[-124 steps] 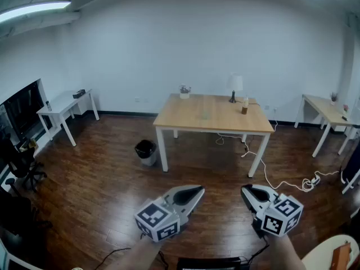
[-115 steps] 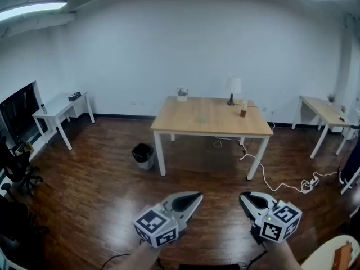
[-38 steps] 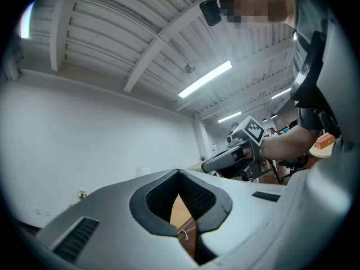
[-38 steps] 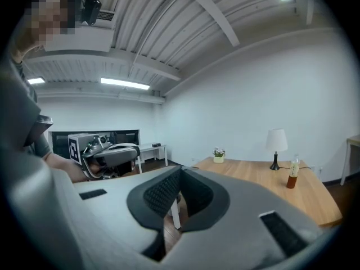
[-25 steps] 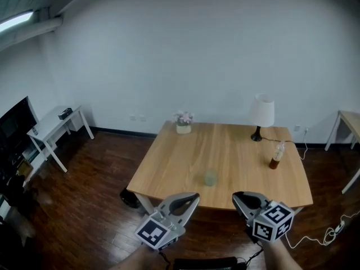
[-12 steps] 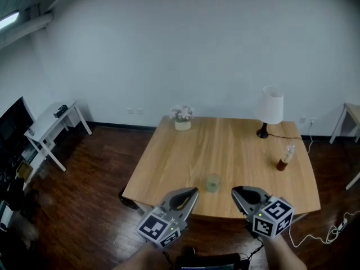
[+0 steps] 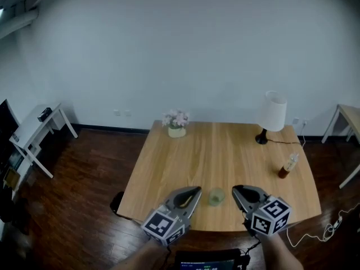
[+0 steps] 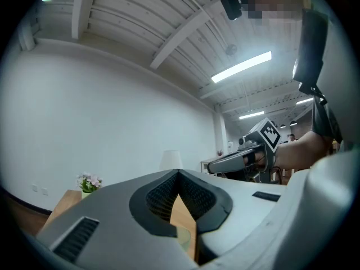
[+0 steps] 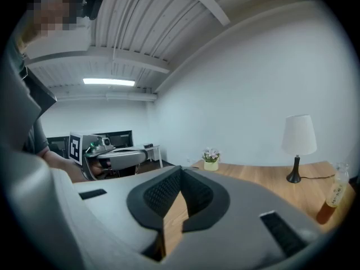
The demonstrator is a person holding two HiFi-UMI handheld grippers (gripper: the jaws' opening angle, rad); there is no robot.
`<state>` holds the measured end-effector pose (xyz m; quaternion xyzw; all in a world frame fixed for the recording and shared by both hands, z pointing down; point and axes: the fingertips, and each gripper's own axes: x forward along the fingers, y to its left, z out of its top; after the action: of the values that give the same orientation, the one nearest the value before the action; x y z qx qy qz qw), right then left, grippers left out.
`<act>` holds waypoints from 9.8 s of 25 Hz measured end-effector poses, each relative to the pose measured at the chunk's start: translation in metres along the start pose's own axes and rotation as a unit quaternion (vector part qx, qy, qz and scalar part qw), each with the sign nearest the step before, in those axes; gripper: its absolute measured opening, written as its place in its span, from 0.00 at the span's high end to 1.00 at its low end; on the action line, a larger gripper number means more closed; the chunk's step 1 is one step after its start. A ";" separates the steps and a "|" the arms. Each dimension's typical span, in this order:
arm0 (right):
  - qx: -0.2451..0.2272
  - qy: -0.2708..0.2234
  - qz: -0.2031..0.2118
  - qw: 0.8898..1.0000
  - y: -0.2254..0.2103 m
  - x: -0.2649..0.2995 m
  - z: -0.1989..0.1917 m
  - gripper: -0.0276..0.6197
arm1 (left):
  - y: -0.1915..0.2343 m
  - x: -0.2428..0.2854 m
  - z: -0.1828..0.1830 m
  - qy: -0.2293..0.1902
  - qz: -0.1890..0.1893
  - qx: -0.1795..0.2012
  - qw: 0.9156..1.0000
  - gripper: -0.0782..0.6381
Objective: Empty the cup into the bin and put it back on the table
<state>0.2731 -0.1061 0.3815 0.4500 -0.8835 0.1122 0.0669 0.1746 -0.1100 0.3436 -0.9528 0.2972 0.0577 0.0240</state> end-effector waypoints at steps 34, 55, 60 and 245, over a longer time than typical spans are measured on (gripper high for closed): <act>0.043 0.076 0.027 0.996 -0.069 0.139 -0.091 0.96 | 0.075 0.051 -0.177 0.159 0.105 -0.052 0.980 0.90; 0.008 0.107 0.050 0.993 -0.077 0.147 -0.150 0.45 | 0.073 0.049 -0.240 0.218 0.137 -0.096 0.962 0.90; -0.005 0.126 0.065 0.990 -0.075 0.145 -0.172 0.37 | 0.071 0.044 -0.251 0.230 0.144 -0.099 0.957 0.90; -0.220 0.111 0.257 0.934 0.348 0.553 0.102 0.34 | 0.465 -0.354 0.128 -0.110 0.219 0.279 0.929 0.90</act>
<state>-0.3348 -0.3653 0.3566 0.1664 -0.9583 -0.0220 0.2311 -0.3917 -0.2825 0.2548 -0.8069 0.4977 0.0804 0.3078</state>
